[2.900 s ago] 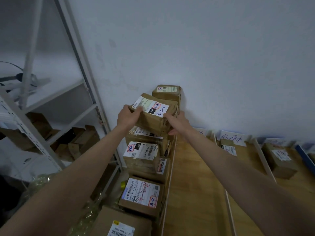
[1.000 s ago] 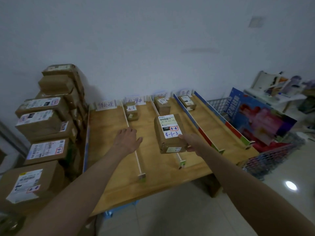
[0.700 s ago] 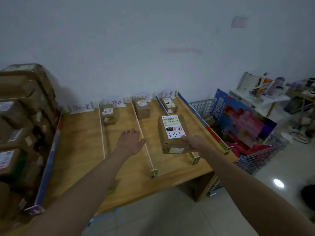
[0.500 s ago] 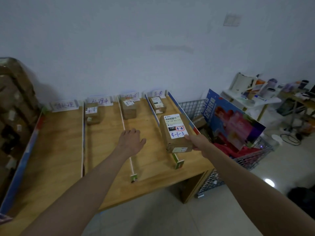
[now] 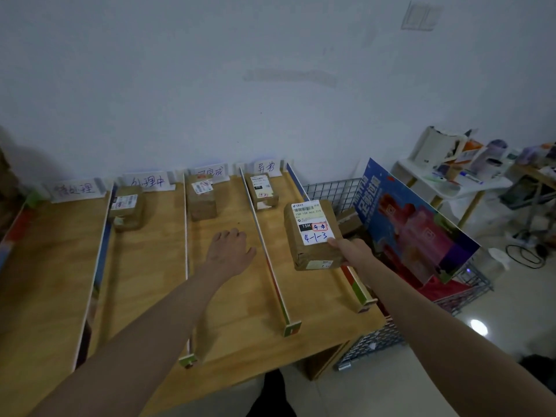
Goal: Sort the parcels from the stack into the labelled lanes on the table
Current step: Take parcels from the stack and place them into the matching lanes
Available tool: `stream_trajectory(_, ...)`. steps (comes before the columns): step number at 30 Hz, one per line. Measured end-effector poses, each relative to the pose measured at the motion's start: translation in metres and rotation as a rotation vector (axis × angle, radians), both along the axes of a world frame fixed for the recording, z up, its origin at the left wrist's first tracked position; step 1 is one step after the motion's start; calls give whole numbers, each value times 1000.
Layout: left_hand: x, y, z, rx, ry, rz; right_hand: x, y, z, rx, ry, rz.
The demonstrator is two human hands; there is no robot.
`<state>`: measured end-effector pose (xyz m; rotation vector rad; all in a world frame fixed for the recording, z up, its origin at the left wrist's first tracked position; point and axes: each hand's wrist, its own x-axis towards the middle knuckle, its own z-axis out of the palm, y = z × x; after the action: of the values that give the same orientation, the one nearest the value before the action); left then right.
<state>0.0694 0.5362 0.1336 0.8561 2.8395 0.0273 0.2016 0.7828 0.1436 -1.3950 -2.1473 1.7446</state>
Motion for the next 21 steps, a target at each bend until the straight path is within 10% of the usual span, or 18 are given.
stream_trajectory(21, -241, 188, -80, 17, -101, 149, -304, 177, -84, 72, 10, 144)
